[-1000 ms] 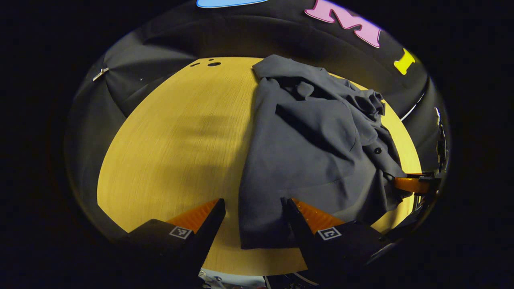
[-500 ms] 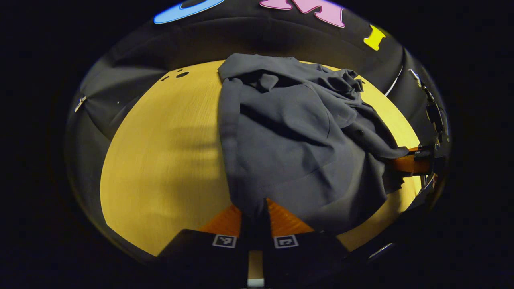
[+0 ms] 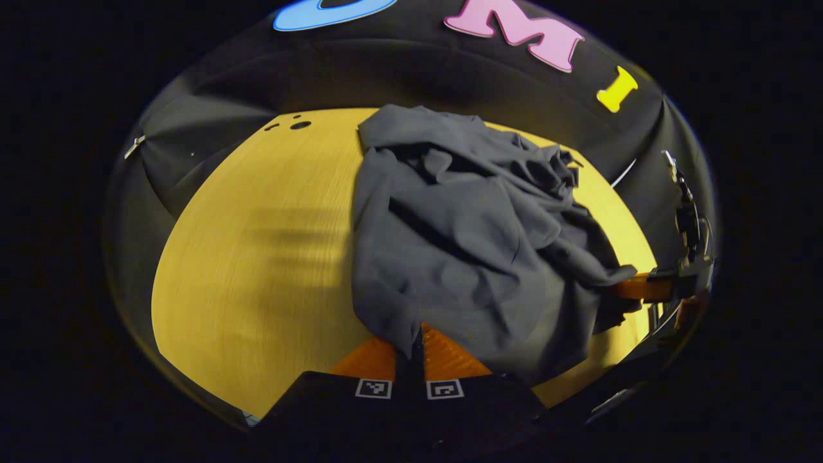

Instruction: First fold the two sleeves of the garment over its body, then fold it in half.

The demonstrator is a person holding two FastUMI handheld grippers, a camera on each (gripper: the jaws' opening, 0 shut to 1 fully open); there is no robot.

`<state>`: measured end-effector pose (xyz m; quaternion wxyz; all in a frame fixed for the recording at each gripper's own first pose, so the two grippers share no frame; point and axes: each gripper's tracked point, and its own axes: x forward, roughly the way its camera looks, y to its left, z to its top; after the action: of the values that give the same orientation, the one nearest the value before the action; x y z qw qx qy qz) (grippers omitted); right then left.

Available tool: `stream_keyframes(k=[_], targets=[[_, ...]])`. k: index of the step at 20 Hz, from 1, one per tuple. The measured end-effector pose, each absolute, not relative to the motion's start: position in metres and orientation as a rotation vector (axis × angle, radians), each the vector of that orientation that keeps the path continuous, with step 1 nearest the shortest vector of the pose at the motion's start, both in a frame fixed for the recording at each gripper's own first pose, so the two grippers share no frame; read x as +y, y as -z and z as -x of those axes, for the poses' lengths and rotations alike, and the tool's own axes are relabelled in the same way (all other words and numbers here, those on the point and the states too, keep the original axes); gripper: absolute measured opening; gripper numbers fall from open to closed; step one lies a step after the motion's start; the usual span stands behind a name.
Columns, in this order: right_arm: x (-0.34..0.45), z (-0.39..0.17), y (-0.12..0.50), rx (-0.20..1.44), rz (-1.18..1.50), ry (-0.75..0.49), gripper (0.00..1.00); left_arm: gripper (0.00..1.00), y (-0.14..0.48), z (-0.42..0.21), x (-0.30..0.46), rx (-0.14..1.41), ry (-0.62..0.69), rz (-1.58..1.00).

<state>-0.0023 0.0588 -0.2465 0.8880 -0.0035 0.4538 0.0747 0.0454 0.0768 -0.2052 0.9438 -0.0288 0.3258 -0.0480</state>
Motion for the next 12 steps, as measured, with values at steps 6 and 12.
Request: stream_keyframes(k=[6, 12], targets=[[0.067, -0.033, 0.2, 0.84, -0.009, -0.178, 0.07, 0.06, 0.131, -0.075, 0.062, 0.548, 0.165, 0.1], [0.077, -0.095, 0.138, 0.706, -0.094, -0.183, 0.07, 0.06, 0.057, -0.123, 0.058, 0.43, 0.191, 0.176]])
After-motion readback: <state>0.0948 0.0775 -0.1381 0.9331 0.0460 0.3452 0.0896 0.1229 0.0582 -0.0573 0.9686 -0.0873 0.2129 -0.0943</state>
